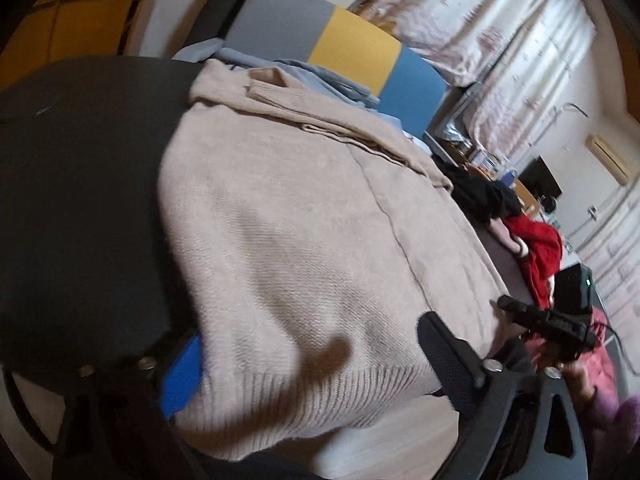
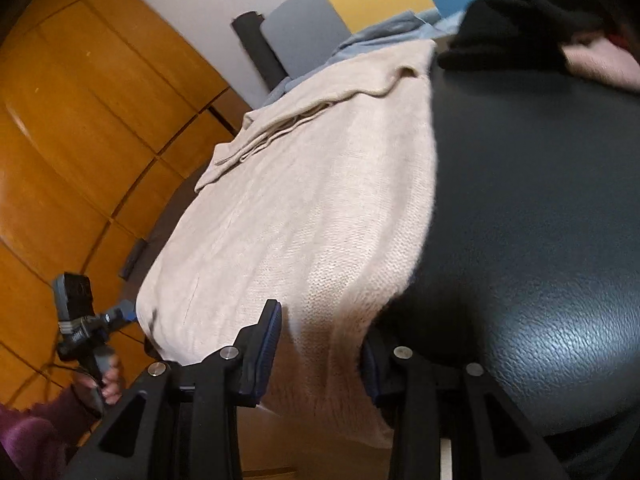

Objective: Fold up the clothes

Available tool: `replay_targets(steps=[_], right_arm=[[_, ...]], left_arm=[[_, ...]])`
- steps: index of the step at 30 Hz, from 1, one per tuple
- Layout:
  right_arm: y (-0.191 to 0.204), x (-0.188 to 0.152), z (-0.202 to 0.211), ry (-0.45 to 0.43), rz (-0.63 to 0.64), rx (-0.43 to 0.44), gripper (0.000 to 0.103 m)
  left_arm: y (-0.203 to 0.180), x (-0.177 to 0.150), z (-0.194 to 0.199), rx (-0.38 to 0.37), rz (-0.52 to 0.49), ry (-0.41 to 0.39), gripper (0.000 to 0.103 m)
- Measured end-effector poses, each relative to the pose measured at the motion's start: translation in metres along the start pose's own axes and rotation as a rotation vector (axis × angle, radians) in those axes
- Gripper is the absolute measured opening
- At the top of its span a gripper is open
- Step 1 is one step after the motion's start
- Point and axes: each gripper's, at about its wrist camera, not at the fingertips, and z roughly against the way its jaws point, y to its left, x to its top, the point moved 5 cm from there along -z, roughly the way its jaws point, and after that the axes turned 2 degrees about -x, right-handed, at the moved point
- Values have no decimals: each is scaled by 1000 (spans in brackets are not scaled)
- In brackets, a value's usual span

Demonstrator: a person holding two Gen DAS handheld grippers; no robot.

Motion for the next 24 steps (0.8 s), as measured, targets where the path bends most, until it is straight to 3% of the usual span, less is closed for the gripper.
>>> replay_targets(steps=[3,9,12,15,16,17,19,21,24], right_arm=[[0,2,-1,-3,-32,76,36],[8,3,-6,28,31,53,39],[8,4,-7,46,15,43,39],[9,3,-7,41,11,22,38],[9,2,-7,40,19,1,32],[8,1,-8,40,35,-52,17],[9,2,-10,47,46,-92,14],[8,4,-8,62,10,-61,11],[3,4,0,66,-70,84,11]], left_arm=[[4,-1,4,4,18,-6,77],[4,7,-3,37,-17,9,68],[3,8,-11,65,-29,24,35],[11,8,-12,56,7,-1,28],[12,7,-11,55,13,-8,25],[14,6,-11,58,15,-12,24],[16,6,-9,71,20,-9,14],[18,5,-6,48,46,12,8],[20,0,6,11,74,30,7]])
